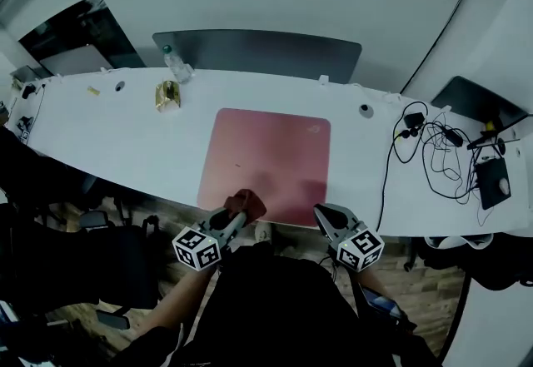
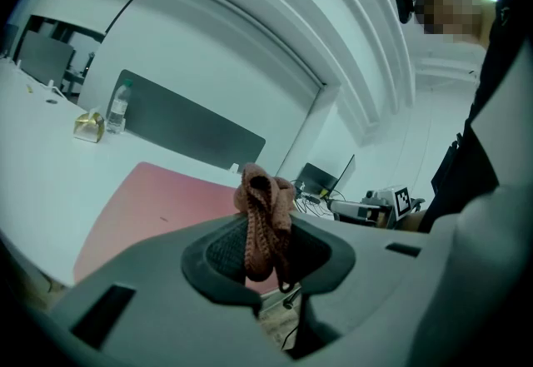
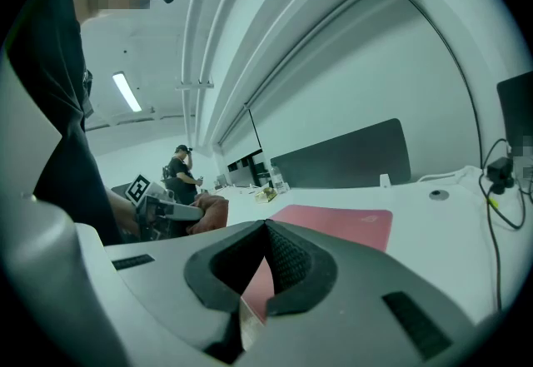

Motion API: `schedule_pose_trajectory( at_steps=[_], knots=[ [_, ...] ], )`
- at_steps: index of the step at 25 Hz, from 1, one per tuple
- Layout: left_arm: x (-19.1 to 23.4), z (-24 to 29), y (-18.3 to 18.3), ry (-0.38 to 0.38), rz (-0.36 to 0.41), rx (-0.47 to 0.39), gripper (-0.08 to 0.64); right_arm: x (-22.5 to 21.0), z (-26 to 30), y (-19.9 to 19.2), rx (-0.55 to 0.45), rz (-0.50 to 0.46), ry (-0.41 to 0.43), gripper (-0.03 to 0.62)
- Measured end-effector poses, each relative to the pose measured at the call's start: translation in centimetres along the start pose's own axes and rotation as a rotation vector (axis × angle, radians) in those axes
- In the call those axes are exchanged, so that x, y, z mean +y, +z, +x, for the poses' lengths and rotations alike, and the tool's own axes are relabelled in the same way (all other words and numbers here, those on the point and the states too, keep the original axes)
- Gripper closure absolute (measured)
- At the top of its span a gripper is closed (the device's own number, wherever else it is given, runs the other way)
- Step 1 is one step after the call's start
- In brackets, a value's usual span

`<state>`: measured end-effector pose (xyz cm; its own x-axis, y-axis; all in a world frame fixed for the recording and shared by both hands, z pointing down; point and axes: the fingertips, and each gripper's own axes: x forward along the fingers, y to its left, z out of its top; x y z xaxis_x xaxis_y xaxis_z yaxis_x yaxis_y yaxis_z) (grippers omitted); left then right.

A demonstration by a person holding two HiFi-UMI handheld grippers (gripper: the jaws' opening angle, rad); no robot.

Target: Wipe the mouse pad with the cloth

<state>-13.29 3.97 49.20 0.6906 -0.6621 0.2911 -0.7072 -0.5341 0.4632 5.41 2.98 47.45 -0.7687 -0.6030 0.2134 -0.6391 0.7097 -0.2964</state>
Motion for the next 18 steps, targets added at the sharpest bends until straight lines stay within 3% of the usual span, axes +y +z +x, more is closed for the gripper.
schedule_pose_trajectory(
  at_steps=[11, 18],
  knots=[
    [-3.3, 0.0, -1.9, -0.004, 0.056, 0.016, 0.469, 1.7, -1.7, -0.8, -0.050, -0.008, 0.063, 0.568],
    [-3.9, 0.6, -2.3, 0.014, -0.059, 0.000, 0.469, 1.7, -2.6, -1.4, -0.043, 0.006, 0.097, 0.568]
  ],
)
